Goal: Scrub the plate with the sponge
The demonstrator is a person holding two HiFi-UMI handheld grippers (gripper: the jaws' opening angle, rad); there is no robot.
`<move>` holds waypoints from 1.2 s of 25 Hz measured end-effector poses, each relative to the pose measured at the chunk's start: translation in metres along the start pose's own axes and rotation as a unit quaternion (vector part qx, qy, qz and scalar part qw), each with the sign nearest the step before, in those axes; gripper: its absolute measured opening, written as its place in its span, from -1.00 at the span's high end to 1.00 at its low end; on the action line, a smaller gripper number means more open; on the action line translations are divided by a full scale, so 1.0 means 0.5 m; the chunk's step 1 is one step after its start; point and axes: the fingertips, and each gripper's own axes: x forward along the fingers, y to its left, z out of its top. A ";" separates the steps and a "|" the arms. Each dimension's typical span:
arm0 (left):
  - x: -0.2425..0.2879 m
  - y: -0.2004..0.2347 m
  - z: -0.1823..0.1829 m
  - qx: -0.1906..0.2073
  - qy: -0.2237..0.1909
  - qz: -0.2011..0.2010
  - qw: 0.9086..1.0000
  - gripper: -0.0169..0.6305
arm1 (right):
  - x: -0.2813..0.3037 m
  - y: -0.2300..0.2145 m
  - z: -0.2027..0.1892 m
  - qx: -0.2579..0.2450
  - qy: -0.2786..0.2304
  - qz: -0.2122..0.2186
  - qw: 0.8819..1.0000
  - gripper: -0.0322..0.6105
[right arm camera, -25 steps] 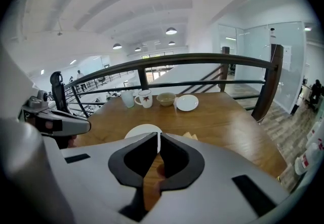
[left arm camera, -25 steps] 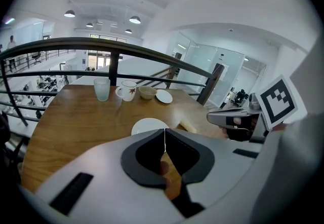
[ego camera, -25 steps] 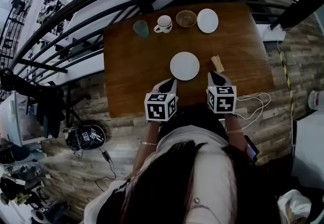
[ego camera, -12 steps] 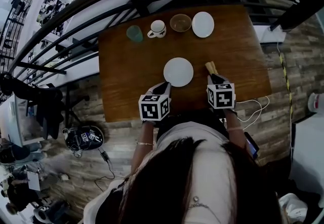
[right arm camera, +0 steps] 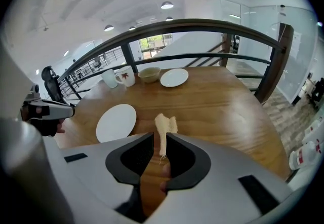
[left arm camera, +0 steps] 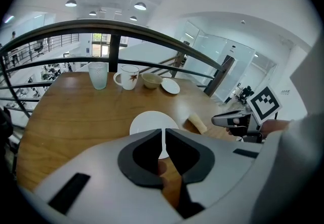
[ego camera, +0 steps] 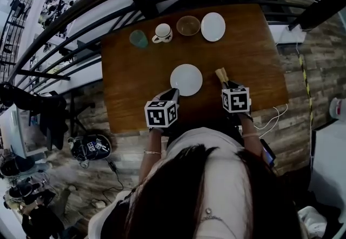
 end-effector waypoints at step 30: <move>0.088 0.020 -0.001 -0.011 0.074 0.008 0.997 0.90 | 0.119 -0.066 -0.066 0.059 0.079 0.004 0.995 0.64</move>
